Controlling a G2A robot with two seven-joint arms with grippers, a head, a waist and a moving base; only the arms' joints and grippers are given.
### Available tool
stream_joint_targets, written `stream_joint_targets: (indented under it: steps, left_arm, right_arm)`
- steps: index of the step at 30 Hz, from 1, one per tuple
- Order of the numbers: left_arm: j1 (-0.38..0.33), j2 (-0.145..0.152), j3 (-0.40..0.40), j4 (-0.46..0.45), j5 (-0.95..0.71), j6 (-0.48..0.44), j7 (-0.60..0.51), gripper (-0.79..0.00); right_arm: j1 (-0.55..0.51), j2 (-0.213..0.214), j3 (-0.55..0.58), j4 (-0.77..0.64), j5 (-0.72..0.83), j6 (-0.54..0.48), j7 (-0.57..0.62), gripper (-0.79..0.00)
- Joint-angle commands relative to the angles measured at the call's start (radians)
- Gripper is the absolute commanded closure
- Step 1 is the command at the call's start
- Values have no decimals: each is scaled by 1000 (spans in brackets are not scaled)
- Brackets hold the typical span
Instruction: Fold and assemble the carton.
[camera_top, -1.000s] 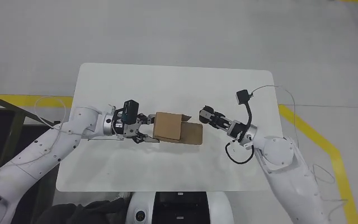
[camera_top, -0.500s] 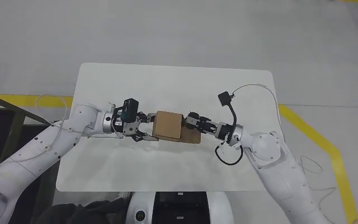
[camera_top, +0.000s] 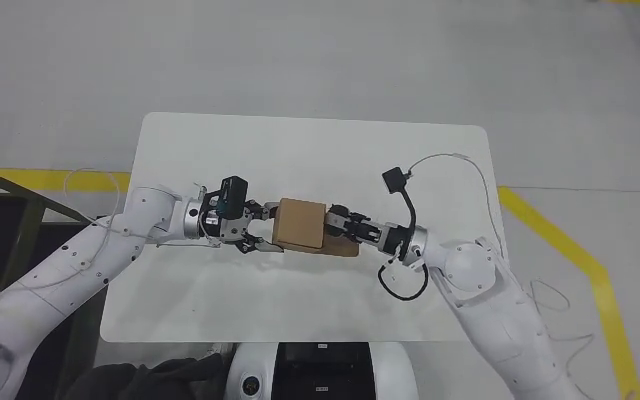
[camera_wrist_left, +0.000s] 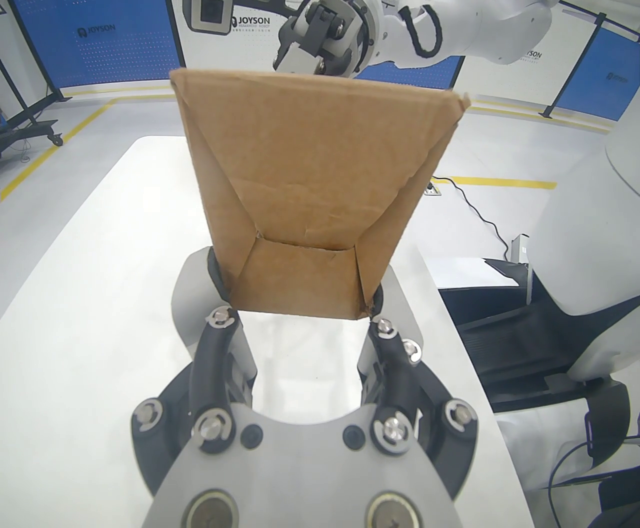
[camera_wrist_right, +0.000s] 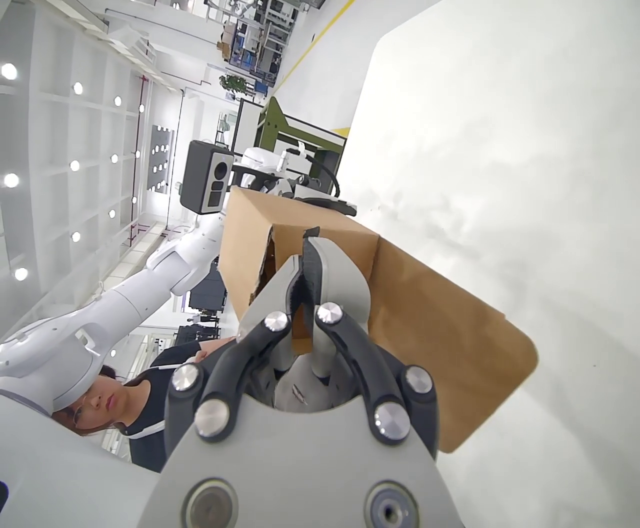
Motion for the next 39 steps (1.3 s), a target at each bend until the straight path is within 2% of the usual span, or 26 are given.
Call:
stream_joint_targets:
  steps: [1, 4, 7, 14, 20, 25, 32, 39]
  left_arm:
    - [0, 0, 0, 0, 0, 0, 0, 0]
    - [0, 0, 0, 0, 0, 0, 0, 0]
    - [0, 0, 0, 0, 0, 0, 0, 0]
    - [0, 0, 0, 0, 0, 0, 0, 0]
    - [0, 0, 0, 0, 0, 0, 0, 0]
    - [0, 0, 0, 0, 0, 0, 0, 0]
    - [0, 0, 0, 0, 0, 0, 0, 0]
    - [0, 0, 0, 0, 0, 0, 0, 0]
  right_arm:
    - [10, -1, -8, 8, -2, 5, 3, 0]
    - [17, -2, -10, 15, 4, 4, 6, 0]
    - [0, 4, 36, 11, 9, 0, -31, 0]
    - [-144, 29, 160, -108, -22, 28, -77, 0]
    - [-227, 36, 137, -158, -42, 51, -39, 0]
    - [-220, 32, 91, -150, -24, 60, -40, 0]
    - [-168, 16, 45, -103, 52, 86, -118, 0]
    - [-123, 7, 7, -62, 76, 104, -117, 0]
